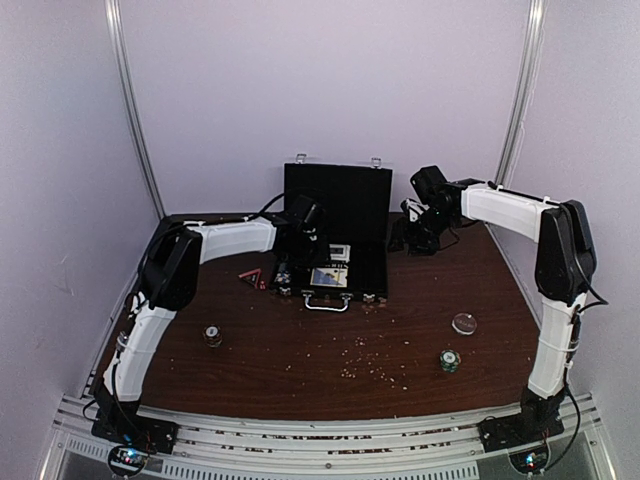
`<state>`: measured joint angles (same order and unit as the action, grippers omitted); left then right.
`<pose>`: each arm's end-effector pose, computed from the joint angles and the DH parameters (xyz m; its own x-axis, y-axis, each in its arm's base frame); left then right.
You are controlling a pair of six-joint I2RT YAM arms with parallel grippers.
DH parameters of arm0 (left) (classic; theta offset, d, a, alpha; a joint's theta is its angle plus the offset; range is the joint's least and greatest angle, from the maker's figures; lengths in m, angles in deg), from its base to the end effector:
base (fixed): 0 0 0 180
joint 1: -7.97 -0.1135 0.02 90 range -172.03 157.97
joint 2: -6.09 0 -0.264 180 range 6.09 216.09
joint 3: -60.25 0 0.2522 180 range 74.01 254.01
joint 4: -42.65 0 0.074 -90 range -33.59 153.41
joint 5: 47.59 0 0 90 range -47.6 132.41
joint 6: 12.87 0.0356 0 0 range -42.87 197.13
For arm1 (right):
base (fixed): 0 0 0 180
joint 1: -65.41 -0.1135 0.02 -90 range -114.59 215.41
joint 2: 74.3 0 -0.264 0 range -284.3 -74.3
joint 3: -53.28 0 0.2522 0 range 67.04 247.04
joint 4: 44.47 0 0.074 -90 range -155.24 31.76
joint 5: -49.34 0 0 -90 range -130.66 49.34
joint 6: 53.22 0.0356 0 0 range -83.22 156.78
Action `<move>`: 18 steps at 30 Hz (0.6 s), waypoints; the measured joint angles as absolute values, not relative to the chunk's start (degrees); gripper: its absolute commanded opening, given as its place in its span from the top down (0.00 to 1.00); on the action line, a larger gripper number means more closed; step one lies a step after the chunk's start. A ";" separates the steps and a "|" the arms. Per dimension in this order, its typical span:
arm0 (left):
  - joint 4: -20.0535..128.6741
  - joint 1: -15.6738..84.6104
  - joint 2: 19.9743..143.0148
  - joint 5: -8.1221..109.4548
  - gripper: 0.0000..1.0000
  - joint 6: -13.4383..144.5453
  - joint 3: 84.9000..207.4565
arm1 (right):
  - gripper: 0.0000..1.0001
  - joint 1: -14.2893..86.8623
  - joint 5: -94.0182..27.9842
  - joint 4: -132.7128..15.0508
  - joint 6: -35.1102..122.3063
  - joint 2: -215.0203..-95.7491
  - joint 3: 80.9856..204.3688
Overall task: Pack up texas hold em set
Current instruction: Adjust the dice at the slot.
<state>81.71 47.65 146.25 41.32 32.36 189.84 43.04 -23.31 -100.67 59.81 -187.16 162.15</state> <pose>0.4173 -0.3453 0.1529 -0.8592 -0.2021 -0.4700 0.0335 0.8945 -0.4459 0.3916 0.1726 0.2455 -0.9342 0.0193 -0.3563 -0.1466 0.8896 0.4326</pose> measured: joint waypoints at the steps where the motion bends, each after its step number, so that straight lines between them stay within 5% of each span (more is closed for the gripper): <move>1: 81.71 47.65 146.31 41.54 0.56 32.38 189.93 | 0.40 43.04 -23.31 -100.69 59.74 -187.16 162.15; 18: 80.95 47.39 147.32 44.75 0.50 32.51 190.89 | 0.39 43.06 -23.31 -100.95 59.59 -187.51 162.26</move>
<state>80.95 47.39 147.32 44.75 32.51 190.89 43.06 -23.31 -100.95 59.59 -187.51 162.26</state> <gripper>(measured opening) 0.464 0.603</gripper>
